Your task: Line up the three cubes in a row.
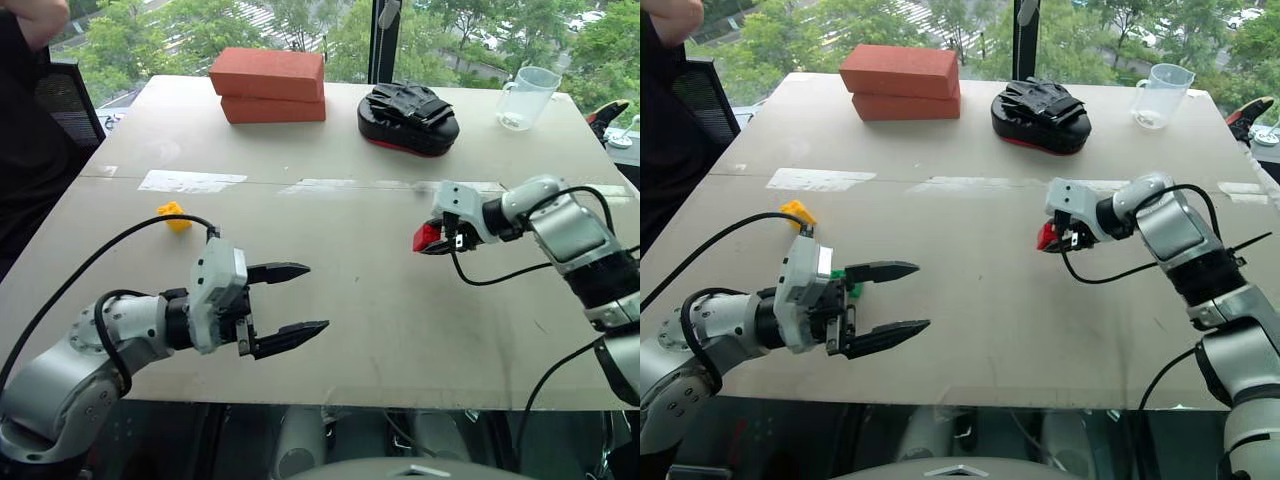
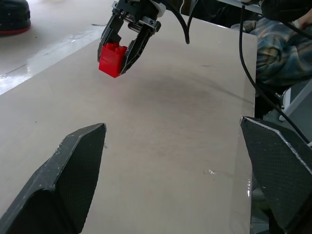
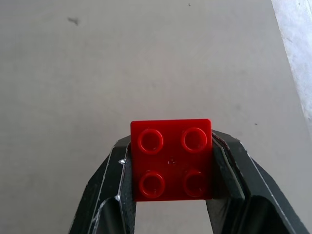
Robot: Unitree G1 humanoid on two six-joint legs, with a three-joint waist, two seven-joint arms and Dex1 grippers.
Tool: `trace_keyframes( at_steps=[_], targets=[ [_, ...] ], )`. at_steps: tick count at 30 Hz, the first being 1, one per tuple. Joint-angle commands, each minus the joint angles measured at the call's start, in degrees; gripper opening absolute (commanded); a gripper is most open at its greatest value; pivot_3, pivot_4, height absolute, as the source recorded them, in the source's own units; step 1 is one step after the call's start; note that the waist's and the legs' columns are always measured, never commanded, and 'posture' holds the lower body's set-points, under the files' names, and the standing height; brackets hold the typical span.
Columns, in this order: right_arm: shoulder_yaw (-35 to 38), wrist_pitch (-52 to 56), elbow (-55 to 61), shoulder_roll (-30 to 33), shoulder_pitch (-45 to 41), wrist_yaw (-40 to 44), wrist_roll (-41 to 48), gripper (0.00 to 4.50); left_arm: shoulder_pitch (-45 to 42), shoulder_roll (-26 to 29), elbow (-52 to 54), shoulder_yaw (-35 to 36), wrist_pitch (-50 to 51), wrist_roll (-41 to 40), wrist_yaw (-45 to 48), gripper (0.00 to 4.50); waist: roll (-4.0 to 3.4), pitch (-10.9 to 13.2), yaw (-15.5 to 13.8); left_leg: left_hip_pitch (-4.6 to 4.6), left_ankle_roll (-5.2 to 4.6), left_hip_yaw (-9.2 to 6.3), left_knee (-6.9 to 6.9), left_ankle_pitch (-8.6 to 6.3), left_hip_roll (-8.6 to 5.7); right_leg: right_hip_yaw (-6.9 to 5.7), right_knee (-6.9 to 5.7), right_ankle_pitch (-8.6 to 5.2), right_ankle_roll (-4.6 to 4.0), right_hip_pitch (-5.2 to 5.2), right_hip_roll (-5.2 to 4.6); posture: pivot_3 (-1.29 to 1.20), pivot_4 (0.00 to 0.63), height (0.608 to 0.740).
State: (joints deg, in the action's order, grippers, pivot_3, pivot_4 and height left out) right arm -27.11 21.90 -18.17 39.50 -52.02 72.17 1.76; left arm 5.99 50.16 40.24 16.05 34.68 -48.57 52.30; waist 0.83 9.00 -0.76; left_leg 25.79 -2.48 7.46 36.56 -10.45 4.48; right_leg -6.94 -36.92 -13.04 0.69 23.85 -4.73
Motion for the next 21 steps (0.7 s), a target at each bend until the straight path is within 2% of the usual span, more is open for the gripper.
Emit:
trace_keyframes(
  at_steps=[1, 9, 21],
  targets=[
    [0.0, -4.2, -4.2, -1.3, -2.2, 1.7, -2.5, 1.33, 1.6, 0.5, 3.5, 2.9, -0.4, -0.8, -0.7, 4.50, 0.00, 0.0, 0.0, 0.00, 0.01, 0.01, -0.01, 0.00, 0.00, 0.00, 0.00, 0.01, 0.02, 0.00, 0.01, 0.00, 0.150, 0.740],
    [0.1, -8.8, -12.7, -4.8, -4.2, 3.2, -6.3, 1.33, 4.3, 0.3, 5.3, 4.4, -0.5, -1.1, -1.9, 4.50, -0.04, 0.0, 0.4, -0.08, 0.02, 0.01, 0.00, 0.01, 0.05, -0.01, -0.04, -0.01, 0.03, -0.01, 0.07, 0.00, 0.150, 0.740],
    [0.3, -8.4, -15.6, -6.8, -5.8, 5.4, -7.9, 1.33, 6.1, 0.3, 6.1, 5.7, -0.6, -1.4, -2.5, 4.50, -0.04, 0.0, 1.3, -0.08, 0.03, 0.01, 0.00, 0.02, 0.07, -0.01, -0.05, 0.03, 0.00, -0.02, 0.07, 0.00, 0.150, 0.740]
  ],
)
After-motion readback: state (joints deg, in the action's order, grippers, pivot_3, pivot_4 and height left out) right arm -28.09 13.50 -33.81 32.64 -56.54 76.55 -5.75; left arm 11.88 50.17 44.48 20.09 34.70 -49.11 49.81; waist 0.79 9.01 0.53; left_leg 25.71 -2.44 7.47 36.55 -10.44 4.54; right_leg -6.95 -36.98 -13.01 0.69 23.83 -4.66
